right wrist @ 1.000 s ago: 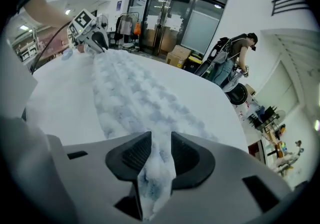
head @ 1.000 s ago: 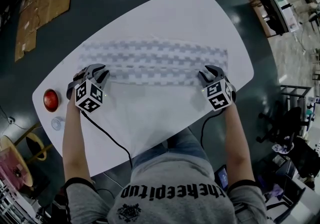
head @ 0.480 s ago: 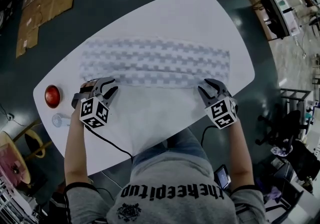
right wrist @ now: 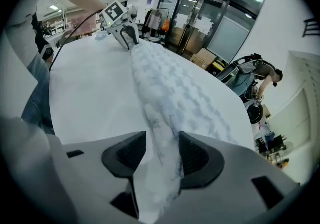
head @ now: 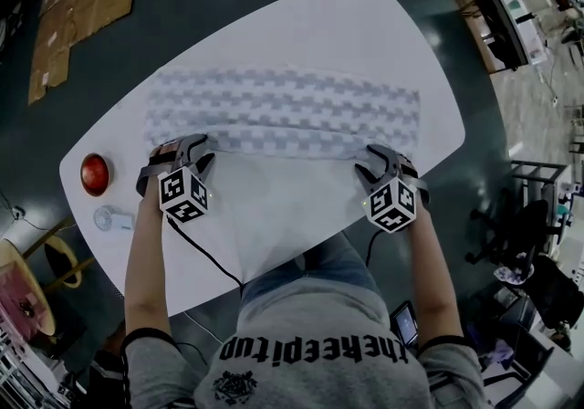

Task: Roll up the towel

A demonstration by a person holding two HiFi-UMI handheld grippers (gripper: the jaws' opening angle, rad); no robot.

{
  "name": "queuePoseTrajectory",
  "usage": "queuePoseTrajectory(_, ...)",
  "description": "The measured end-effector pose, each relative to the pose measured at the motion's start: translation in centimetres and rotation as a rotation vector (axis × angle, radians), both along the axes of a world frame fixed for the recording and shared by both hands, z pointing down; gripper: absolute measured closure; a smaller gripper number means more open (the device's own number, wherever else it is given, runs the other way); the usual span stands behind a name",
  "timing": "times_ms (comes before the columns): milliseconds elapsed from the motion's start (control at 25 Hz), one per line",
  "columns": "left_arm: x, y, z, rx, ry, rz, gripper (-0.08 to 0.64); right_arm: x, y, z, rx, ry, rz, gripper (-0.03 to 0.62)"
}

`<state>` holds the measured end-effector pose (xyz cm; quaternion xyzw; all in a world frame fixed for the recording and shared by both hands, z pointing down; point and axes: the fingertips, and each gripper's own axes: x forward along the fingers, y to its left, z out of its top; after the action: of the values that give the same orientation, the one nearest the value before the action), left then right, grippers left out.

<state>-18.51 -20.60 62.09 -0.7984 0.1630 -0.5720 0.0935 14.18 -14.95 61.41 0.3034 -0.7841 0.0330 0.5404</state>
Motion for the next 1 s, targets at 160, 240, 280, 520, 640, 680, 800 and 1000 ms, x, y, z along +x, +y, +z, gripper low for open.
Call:
queuePoseTrajectory(160,0.0,-1.0,0.3,-0.005,-0.023,0.006,0.390,0.3,-1.3,0.4,0.011,0.035,-0.012,0.405)
queuePoseTrajectory(240,0.1,-1.3,0.3,-0.008,-0.029,0.008,0.390,0.6,-1.8,0.5,0.020,0.046,-0.013,0.405)
queuePoseTrajectory(280,0.1,-1.5,0.4,-0.008,-0.031,0.008,0.390,0.7,-2.0,0.5,0.025,0.051,-0.012,0.405)
queuePoseTrajectory(520,0.1,-1.8,0.6,-0.018,-0.044,0.009,0.390,1.1,-3.0,0.4,0.053,0.058,-0.001,0.405)
queuePoseTrajectory(640,0.2,-1.7,0.7,-0.039,-0.041,0.009,0.390,1.2,-3.2,0.6,0.031,0.055,-0.007,0.410)
queuePoseTrajectory(680,0.3,-1.7,0.7,-0.047,-0.039,0.009,0.390,1.3,-3.3,0.5,0.023,0.053,-0.008,0.428)
queuePoseTrajectory(800,0.3,-2.1,0.7,-0.053,-0.047,-0.002,0.399,1.6,-3.8,0.4,-0.007,0.051,-0.018,0.517)
queuePoseTrajectory(1000,0.1,-2.7,0.8,-0.067,-0.087,-0.007,0.516,1.4,-3.7,0.4,-0.072,0.043,-0.056,0.546)
